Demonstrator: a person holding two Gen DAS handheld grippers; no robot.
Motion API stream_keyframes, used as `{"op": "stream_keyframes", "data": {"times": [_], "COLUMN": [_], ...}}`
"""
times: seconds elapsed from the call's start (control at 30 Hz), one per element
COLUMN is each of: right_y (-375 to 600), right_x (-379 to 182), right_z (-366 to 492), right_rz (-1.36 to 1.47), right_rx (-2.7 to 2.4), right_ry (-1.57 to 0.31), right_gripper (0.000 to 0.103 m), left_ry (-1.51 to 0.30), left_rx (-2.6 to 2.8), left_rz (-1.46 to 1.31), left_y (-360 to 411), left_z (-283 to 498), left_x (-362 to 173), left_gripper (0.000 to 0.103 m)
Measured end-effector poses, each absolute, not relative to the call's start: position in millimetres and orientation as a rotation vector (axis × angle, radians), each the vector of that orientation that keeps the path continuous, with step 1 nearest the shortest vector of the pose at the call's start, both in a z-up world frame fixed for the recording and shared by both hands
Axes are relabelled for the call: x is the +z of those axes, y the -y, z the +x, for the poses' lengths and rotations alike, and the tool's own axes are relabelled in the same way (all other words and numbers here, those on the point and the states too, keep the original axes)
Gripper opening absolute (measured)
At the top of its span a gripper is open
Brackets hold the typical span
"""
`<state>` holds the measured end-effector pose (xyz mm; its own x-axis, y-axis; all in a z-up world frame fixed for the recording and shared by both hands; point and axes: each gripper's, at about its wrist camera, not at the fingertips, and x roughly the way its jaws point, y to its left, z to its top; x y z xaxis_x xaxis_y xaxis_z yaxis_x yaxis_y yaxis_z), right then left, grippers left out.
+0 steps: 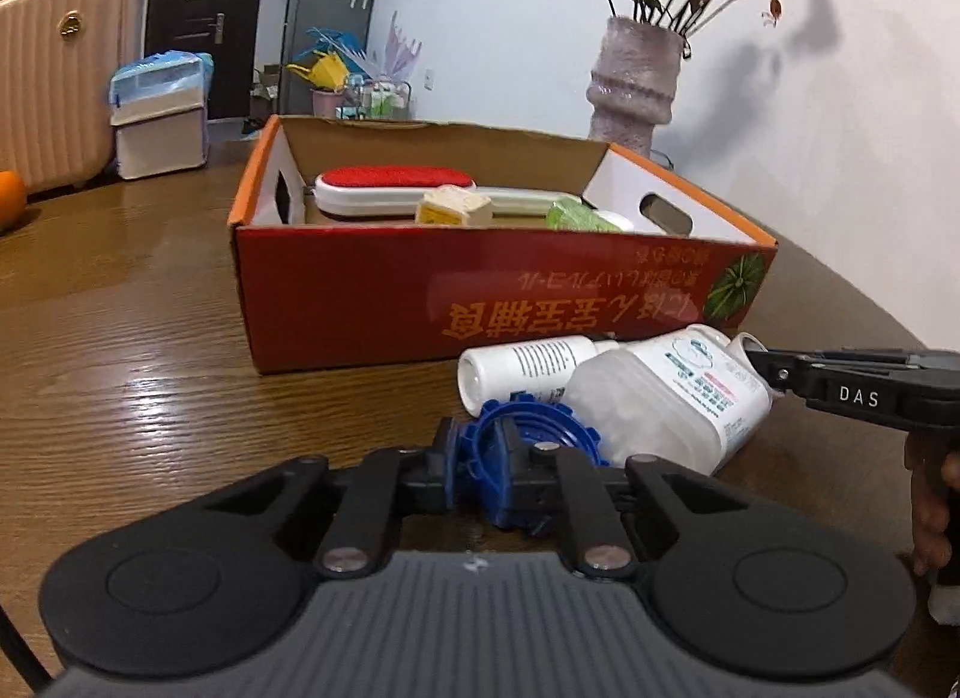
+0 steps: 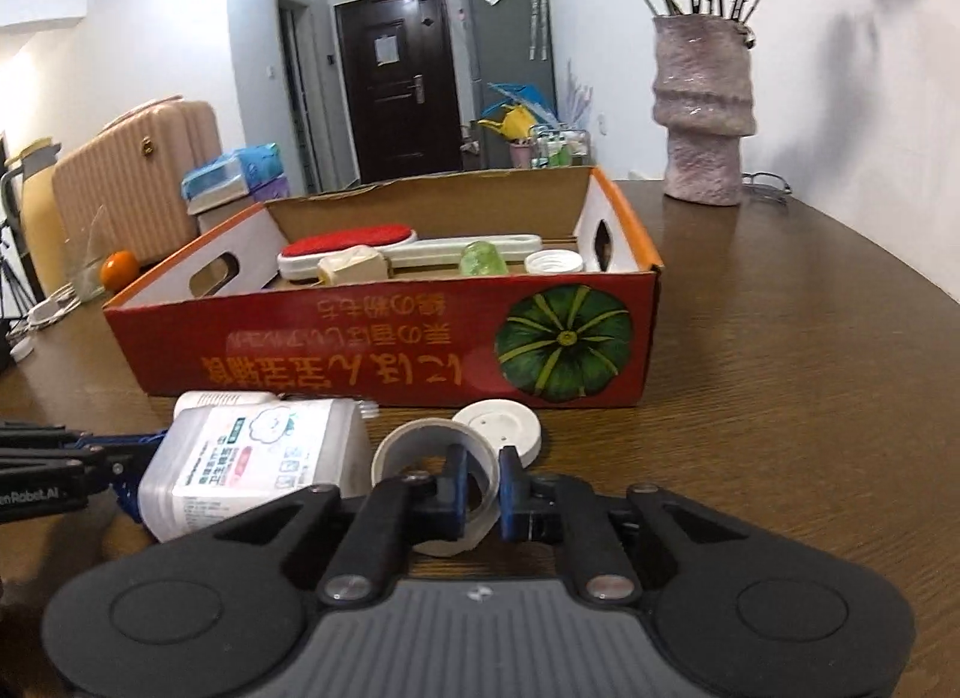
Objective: Organize rigid objects
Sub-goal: 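Grasp the blue cap with the left gripper while the right gripper grasps the clear tape roll, then lower the blue cap into the box with the left gripper while the right gripper releases the tape roll there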
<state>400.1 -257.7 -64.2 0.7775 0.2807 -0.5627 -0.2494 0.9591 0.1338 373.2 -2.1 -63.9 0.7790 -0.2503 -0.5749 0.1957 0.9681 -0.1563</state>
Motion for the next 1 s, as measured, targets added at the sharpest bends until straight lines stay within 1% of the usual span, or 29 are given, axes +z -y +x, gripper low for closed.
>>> {"op": "stream_keyframes", "data": {"times": [0.2,0.3,0.5,0.73,1.0], "right_y": [264,266,273,270,257], "right_x": [-50,-41,-28,-3,9], "right_z": [376,351,300,237,177], "right_rz": [0.062,0.056,0.087,0.120,0.116], "right_rx": [0.248,0.243,0.244,0.300,0.364], "right_ry": [-0.578,-0.549,-0.521,-0.416,-0.346], "right_gripper": [0.007,0.007,0.007,0.007,0.007], "left_ry": [-0.589,-0.530,-0.485,-0.387,-0.320], "left_rx": [-0.175,-0.139,-0.097,-0.062,-0.079], "left_rz": [-0.081,-0.074,-0.089,-0.072,-0.056], "left_y": [0,0,-2,-2,7], "left_z": [358,330,266,200,139], "left_x": [-55,-44,-25,6,23], "left_gripper": [0.013,0.013,0.013,0.013,0.013]}}
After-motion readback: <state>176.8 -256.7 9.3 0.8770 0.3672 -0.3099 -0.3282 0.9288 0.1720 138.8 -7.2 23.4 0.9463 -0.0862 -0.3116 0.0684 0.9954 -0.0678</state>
